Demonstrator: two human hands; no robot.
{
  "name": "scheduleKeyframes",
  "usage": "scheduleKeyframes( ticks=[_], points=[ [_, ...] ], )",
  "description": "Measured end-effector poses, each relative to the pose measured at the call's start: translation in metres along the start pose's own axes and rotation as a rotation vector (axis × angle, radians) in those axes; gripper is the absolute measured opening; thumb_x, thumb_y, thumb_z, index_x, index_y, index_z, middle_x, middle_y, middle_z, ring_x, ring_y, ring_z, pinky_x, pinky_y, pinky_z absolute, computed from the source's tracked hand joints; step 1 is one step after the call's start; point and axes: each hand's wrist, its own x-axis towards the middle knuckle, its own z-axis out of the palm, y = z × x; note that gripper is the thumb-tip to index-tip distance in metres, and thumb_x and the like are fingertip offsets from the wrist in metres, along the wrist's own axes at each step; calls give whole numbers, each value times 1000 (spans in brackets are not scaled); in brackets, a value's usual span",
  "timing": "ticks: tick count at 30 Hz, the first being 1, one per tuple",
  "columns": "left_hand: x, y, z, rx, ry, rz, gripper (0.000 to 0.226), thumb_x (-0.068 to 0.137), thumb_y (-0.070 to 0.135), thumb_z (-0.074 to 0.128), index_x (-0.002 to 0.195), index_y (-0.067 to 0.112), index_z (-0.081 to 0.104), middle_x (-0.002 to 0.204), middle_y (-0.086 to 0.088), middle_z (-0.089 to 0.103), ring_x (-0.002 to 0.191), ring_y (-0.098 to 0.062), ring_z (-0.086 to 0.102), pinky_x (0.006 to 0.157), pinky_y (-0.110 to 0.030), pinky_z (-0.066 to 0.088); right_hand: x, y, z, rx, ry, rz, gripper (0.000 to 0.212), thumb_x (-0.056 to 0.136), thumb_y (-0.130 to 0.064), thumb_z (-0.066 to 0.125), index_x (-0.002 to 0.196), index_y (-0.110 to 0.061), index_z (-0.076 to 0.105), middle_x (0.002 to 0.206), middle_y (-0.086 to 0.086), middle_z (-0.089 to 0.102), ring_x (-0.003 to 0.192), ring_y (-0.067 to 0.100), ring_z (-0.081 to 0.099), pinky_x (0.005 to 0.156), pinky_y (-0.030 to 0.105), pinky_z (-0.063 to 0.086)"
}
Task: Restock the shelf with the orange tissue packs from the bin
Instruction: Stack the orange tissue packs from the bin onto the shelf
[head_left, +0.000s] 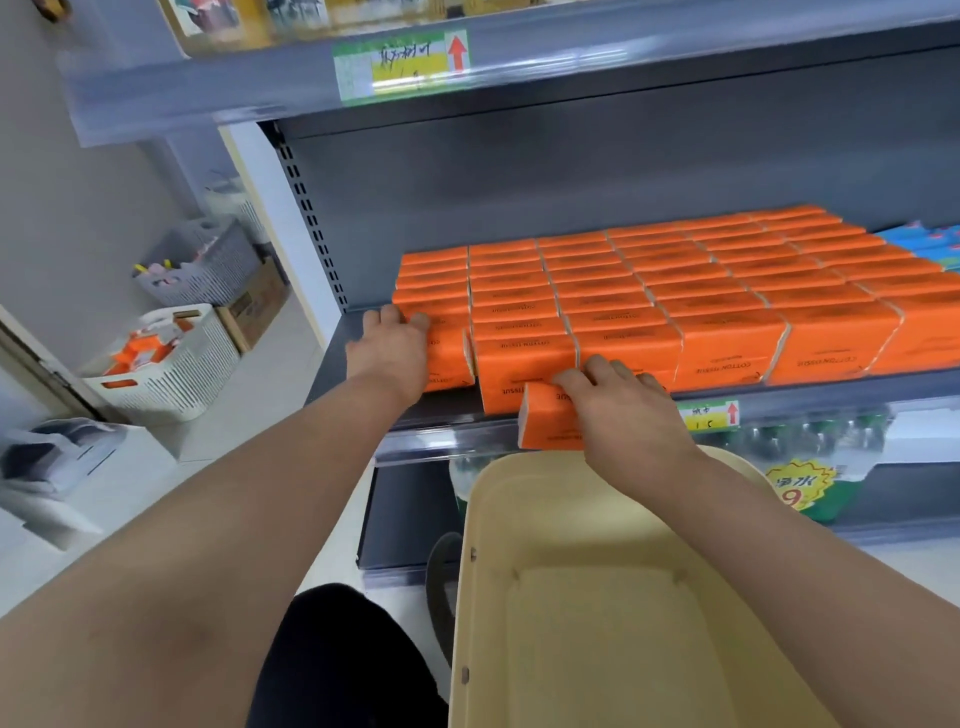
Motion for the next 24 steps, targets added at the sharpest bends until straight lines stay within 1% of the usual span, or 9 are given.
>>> scheduleKeyframes(
  ticks=[3, 5, 8, 11, 14, 16, 20, 22, 24],
  points=[
    [12, 3, 12, -100, -10, -2, 51, 83, -8, 47, 129, 13, 43, 127, -15, 36, 119, -33, 35, 77, -40, 47, 6, 0, 5, 20, -5, 6, 52, 88, -10, 51, 135, -28, 39, 123, 0, 48, 116, 21, 47, 94, 34, 37],
    [18, 3, 19, -136, -4, -5, 50, 84, -10, 45, 129, 11, 42, 129, -15, 35, 117, -34, 37, 76, -40, 47, 10, 0, 9, 35, -22, 9, 52, 89, -13, 54, 136, -30, 38, 123, -1, 48, 116, 20, 47, 94, 33, 37],
    [22, 2, 28, -211, 23, 11, 49, 83, -10, 49, 128, 6, 40, 131, -15, 35, 116, -33, 39, 82, -40, 46, 16, 0, 10, 64, -52, 7, 53, 89, -15, 55, 136, -30, 38, 126, -2, 47, 119, 19, 46, 96, 34, 37],
    [21, -5, 31, -274, 97, 18, 52, 79, -12, 53, 127, 3, 40, 133, -15, 36, 118, -32, 39, 89, -38, 45, 23, -5, 4, 90, -53, -21, 53, 90, -15, 54, 138, -30, 37, 128, -2, 46, 120, 20, 45, 95, 34, 37],
    [16, -18, 26, -341, 141, 0, 48, 82, -8, 49, 128, 4, 40, 135, -14, 35, 119, -33, 40, 88, -40, 43, 40, -22, -10, 174, -51, -84, 50, 92, -16, 53, 138, -28, 38, 128, 0, 46, 118, 23, 46, 91, 36, 39],
    [10, -29, 24, -343, 124, -11, 51, 82, -8, 49, 131, 3, 39, 135, -15, 36, 121, -34, 39, 88, -40, 42, 57, -38, -15, 210, -54, -123, 48, 92, -15, 53, 137, -26, 40, 127, 1, 47, 116, 24, 48, 90, 36, 40],
    [-7, -48, 21, -323, 49, -36, 61, 79, -9, 54, 136, 4, 36, 136, -15, 35, 122, -31, 39, 89, -38, 43, 89, -69, -10, 181, -27, -177, 48, 88, -7, 54, 133, -21, 44, 123, 6, 49, 114, 28, 49, 86, 38, 42],
    [-14, -55, 19, -333, 35, -41, 61, 80, -10, 53, 136, 4, 36, 135, -15, 36, 122, -31, 39, 89, -36, 43, 102, -82, -5, 167, -36, -192, 51, 87, -5, 56, 134, -21, 43, 123, 7, 48, 114, 28, 49, 86, 37, 41],
    [-18, -62, 16, -340, 52, -44, 60, 80, -10, 52, 136, 4, 37, 135, -15, 36, 121, -30, 40, 86, -35, 44, 111, -94, 0, 148, -29, -214, 53, 86, -3, 56, 134, -21, 44, 124, 7, 48, 116, 28, 48, 89, 38, 40]
  ],
)
